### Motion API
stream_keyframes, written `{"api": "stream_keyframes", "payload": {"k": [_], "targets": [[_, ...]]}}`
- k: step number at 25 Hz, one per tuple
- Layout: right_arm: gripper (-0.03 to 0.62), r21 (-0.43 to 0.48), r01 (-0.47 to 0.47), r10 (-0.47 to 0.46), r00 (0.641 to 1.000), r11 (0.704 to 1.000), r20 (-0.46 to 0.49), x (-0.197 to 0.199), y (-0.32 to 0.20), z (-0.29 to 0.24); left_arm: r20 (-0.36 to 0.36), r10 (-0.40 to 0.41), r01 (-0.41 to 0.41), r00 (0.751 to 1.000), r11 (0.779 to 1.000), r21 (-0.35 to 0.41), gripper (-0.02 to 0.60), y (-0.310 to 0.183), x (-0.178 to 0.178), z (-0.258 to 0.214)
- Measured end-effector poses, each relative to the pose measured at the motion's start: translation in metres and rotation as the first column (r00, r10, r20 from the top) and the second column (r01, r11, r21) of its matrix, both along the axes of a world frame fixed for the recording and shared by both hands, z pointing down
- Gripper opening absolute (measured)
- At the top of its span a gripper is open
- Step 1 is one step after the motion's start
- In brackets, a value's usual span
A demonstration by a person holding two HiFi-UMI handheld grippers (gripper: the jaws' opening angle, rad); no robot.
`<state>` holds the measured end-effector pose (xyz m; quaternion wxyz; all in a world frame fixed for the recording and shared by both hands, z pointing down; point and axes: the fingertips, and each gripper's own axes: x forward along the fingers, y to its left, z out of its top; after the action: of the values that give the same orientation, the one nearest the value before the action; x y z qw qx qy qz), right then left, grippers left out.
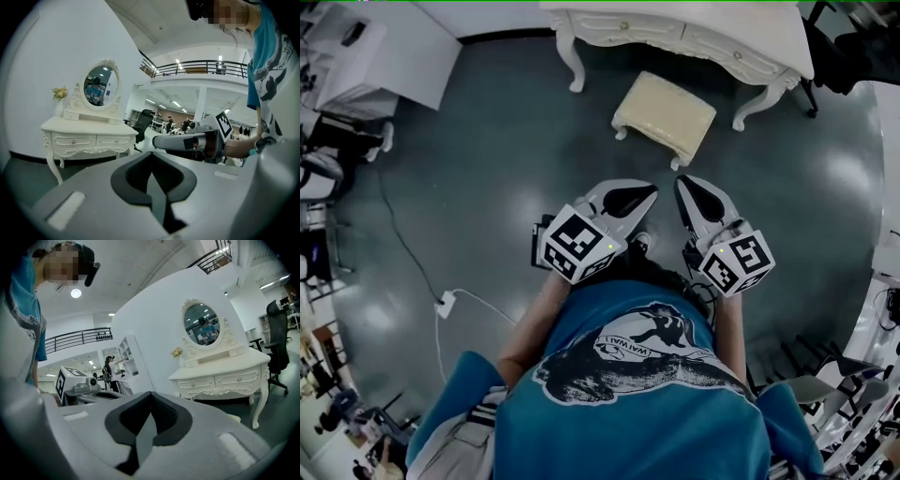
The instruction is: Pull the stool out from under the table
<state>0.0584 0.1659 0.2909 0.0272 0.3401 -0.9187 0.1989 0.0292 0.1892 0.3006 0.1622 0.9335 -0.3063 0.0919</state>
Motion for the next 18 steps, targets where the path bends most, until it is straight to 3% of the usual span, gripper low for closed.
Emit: {"api": "stream_keyframes", "payload": {"k": [18], "targets": [[0.000, 0.078, 0.075, -0.076, 0.997, 0.994, 0.012, 0.009, 0.047, -0.006, -0.014, -0.022, 0.022, 1.000, 1.000, 0.009, 0.012, 0.035, 0.014, -0.001]]}}
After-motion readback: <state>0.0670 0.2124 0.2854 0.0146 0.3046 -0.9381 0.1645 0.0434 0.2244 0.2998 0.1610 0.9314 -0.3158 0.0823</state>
